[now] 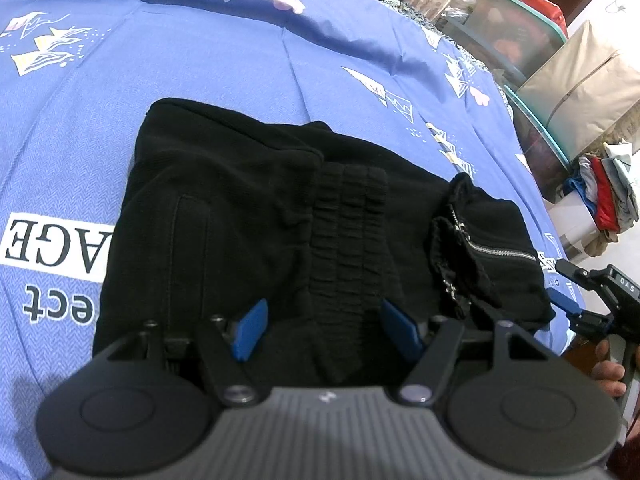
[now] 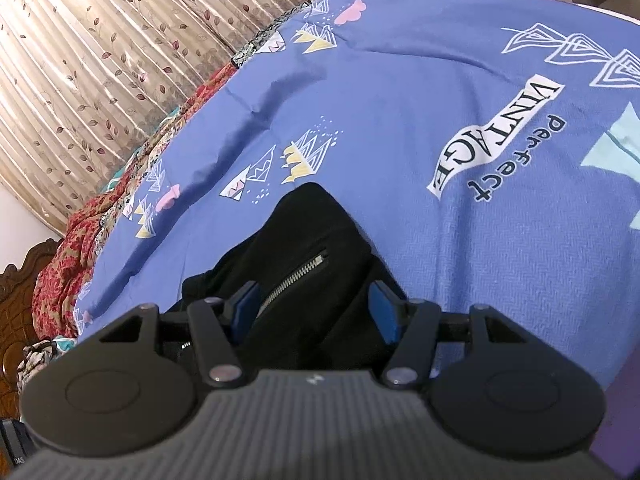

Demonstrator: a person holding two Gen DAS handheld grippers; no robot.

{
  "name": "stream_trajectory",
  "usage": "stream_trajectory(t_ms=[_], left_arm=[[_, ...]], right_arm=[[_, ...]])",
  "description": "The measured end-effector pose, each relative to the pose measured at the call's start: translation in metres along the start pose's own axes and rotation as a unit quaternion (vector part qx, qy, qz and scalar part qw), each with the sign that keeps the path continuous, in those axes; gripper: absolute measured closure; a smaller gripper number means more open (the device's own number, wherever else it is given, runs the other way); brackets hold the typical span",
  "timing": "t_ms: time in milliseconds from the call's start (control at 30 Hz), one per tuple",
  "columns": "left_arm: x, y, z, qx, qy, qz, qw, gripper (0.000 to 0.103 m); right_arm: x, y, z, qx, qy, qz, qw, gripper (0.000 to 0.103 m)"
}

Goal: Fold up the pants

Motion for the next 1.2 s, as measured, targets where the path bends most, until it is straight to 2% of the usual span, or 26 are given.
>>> stream_trajectory(t_ms=[167, 367, 567, 733, 867, 1067, 1200], left_arm=[[0.0, 0.0, 0.0, 0.0, 0.0, 0.0, 1.0, 0.038], [0.0, 0.0, 0.0, 0.0, 0.0, -0.001, 1.0, 0.038], [0.0, 0.0, 0.001, 0.002, -0.002, 0.001, 1.0, 0.037], [0.0, 0.001, -0.001, -0.001, -0.005, -0.001, 1.0, 0.037], [0.003, 0.004, -0.017, -0.007, 0.003, 0.0, 1.0, 0.027], [0.01, 0.01, -0.05, -0.041, 0.03, -0.006, 0.9987, 0.027], [0.016, 0.011, -0.056, -0.049, 0.033, -0.023, 0.998, 0.027]], right_arm=[[0.003, 0.002, 0.001, 0.011, -0.005, 0.0, 1.0, 0.038], [-0.004, 0.019, 0.019, 0.014, -0.042, 0.018, 0.999, 0.037], [-0.006, 0.012, 0.017, 0.015, -0.045, -0.003, 0.999, 0.036], [-0.003, 0.019, 0.014, 0.025, -0.041, 0.016, 0.999, 0.036], [-0.002, 0.018, 0.01, 0.024, -0.042, 0.002, 0.999, 0.035], [0.004, 0.011, -0.001, 0.018, -0.014, -0.017, 1.0, 0.029], [-0.005, 0.017, 0.012, 0.016, -0.043, -0.006, 0.999, 0.029]])
Point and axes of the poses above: each gripper's, at about its wrist camera, not at the fingertips, and z roughly the way its jaws point, y to its right, x to its top, the point moved 8 cm from there along z, roughly the way its jaws point, and after that the axes turned 8 degrees about x, right-handed, at the moved point
